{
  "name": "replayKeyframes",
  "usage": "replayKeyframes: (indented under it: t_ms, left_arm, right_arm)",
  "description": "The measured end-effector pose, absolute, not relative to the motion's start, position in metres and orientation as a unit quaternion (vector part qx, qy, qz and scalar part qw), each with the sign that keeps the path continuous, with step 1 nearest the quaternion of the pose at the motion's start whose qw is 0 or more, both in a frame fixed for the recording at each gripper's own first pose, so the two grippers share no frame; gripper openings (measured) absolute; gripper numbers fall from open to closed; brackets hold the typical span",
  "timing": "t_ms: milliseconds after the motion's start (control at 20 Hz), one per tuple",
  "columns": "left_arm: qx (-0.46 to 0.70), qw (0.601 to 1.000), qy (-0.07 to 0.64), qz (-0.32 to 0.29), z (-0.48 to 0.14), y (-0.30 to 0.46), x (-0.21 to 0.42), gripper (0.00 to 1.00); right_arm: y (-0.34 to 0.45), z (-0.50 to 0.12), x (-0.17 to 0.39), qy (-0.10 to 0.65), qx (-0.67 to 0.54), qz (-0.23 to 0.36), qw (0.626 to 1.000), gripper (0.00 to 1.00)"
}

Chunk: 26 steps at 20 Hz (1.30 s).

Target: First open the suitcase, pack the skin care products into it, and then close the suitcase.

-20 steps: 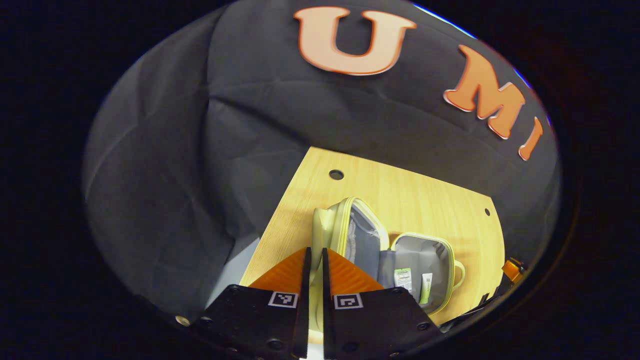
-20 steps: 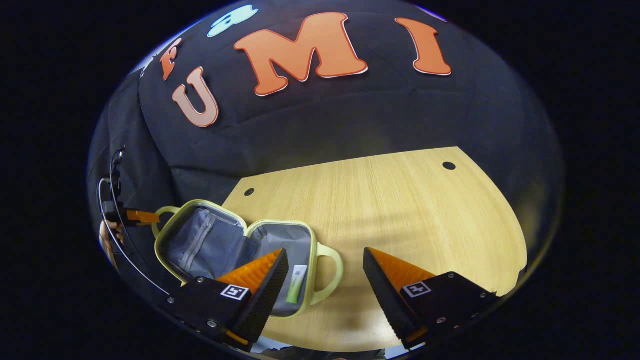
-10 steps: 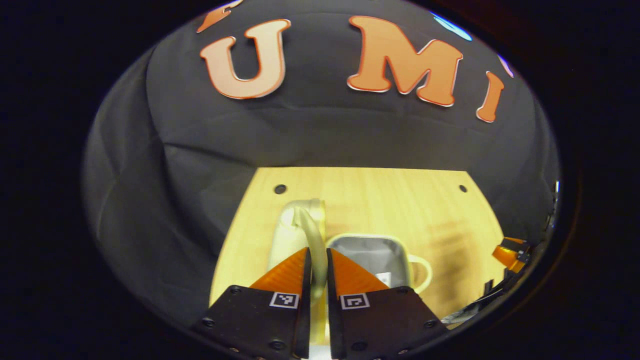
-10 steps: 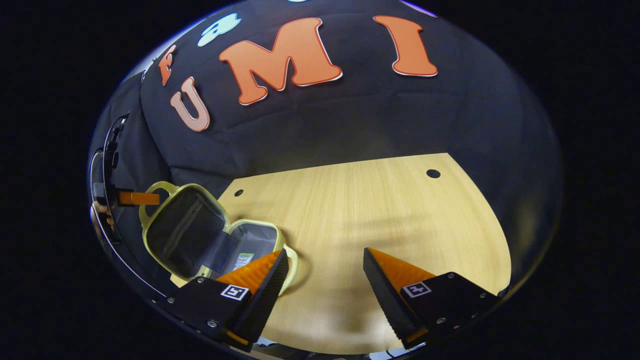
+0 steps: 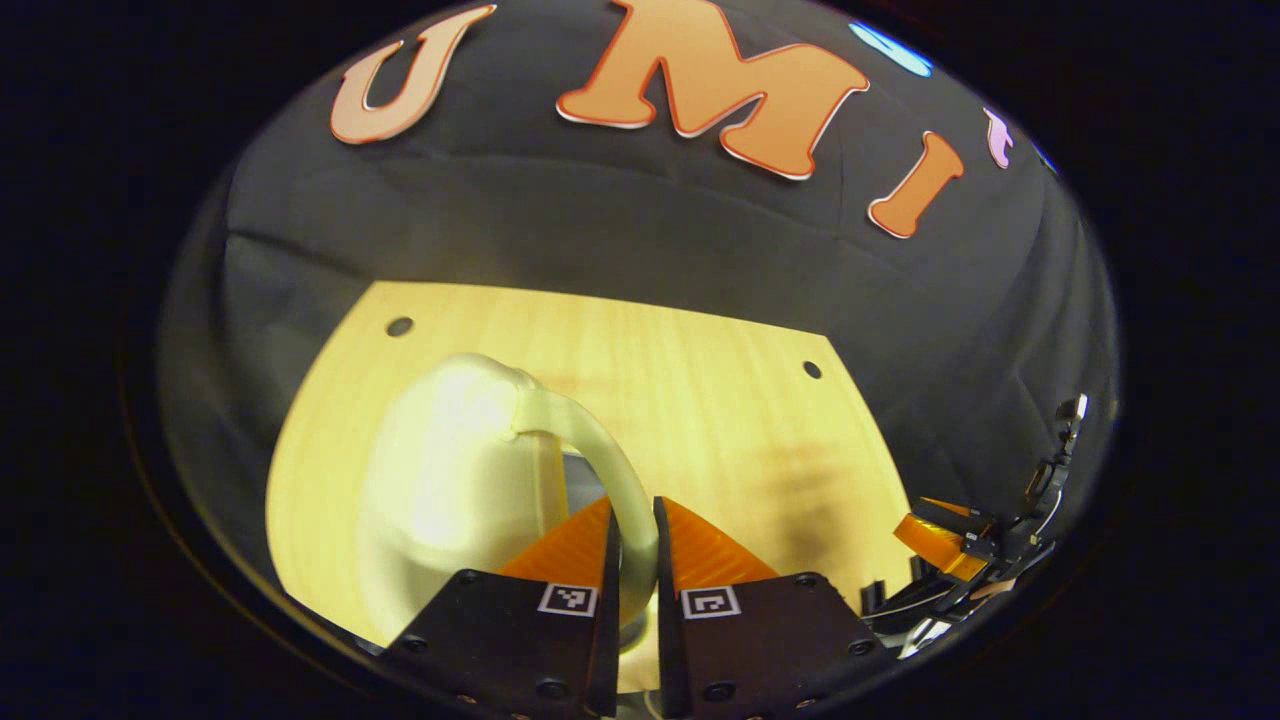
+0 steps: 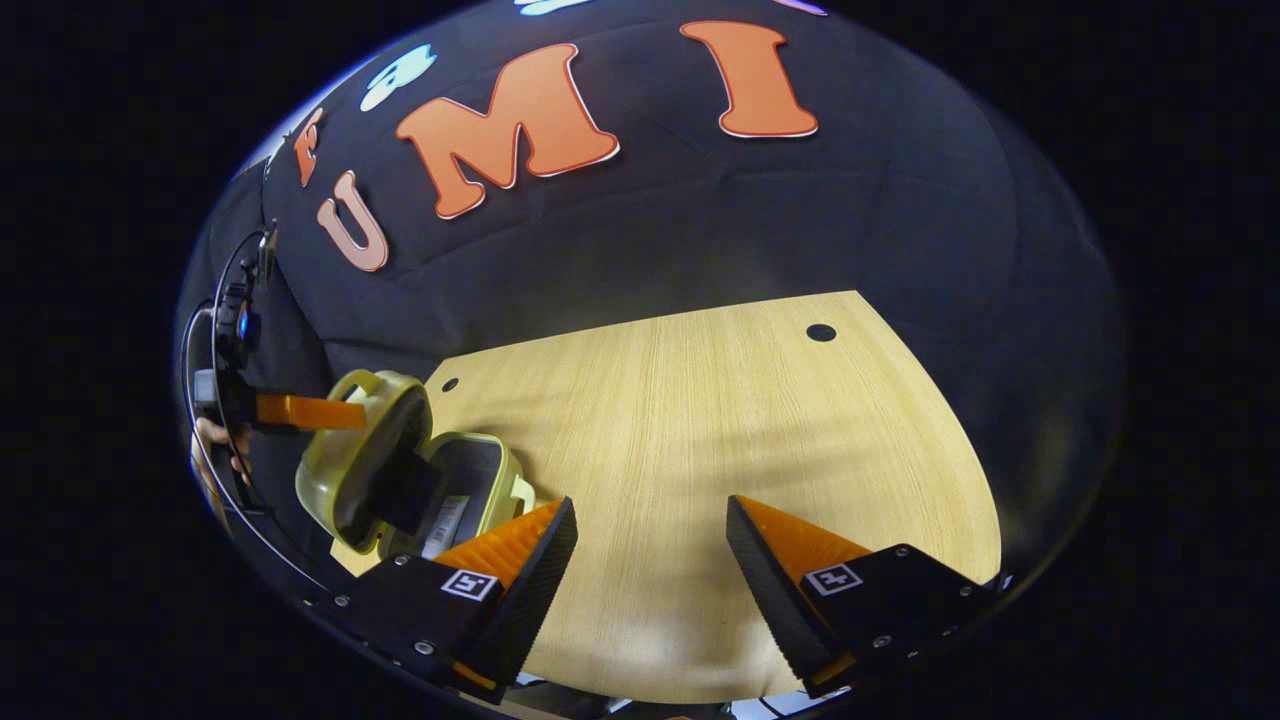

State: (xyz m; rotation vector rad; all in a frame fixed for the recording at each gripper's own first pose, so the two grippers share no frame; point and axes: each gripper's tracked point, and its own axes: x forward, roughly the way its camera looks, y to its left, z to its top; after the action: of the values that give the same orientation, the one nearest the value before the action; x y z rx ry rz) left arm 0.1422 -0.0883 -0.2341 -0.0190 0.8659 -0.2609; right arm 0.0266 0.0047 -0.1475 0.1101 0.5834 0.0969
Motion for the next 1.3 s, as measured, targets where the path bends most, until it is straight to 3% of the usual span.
replayKeyframes:
  t_ms: [300,550,600,700,850,900,1000,1100,1300]
  left_arm:
    - [-0.008,0.875,0.463,-0.140,-0.276,-0.110,0.128,0.17]
    - [0.016,0.863,0.491,-0.113,-0.337,-0.130,0.111,0.17]
    - [0.008,0.862,0.496,-0.106,-0.344,-0.133,0.109,0.21]
    - [-0.014,0.867,0.492,-0.084,-0.349,-0.134,0.109,0.18]
    - [-0.039,0.884,0.460,-0.070,-0.332,-0.129,0.114,0.62]
    - [-0.044,0.889,0.451,-0.065,-0.322,-0.127,0.110,0.58]
    - [-0.045,0.904,0.420,-0.068,-0.301,-0.125,0.108,0.60]
    - [-0.026,0.926,0.370,-0.071,-0.272,-0.123,0.108,0.99]
    - [0.015,0.957,0.282,-0.062,-0.219,-0.111,0.107,0.97]
  right_arm:
    - [-0.020,-0.158,0.014,0.302,0.055,0.040,0.951,0.96]
    - [-0.030,-0.167,0.002,0.320,0.047,0.040,0.945,0.96]
    - [-0.032,-0.168,0.000,0.322,0.042,0.042,0.945,0.96]
    - [-0.034,-0.169,-0.002,0.324,0.036,0.046,0.944,0.96]
    - [-0.033,-0.169,-0.002,0.322,0.033,0.055,0.945,0.96]
    - [-0.031,-0.169,-0.001,0.320,0.033,0.057,0.945,0.96]
    - [-0.025,-0.165,0.001,0.314,0.034,0.062,0.947,0.96]
    - [-0.021,-0.160,0.003,0.304,0.032,0.065,0.950,0.96]
    - [-0.014,-0.135,0.009,0.255,0.005,0.063,0.965,0.96]
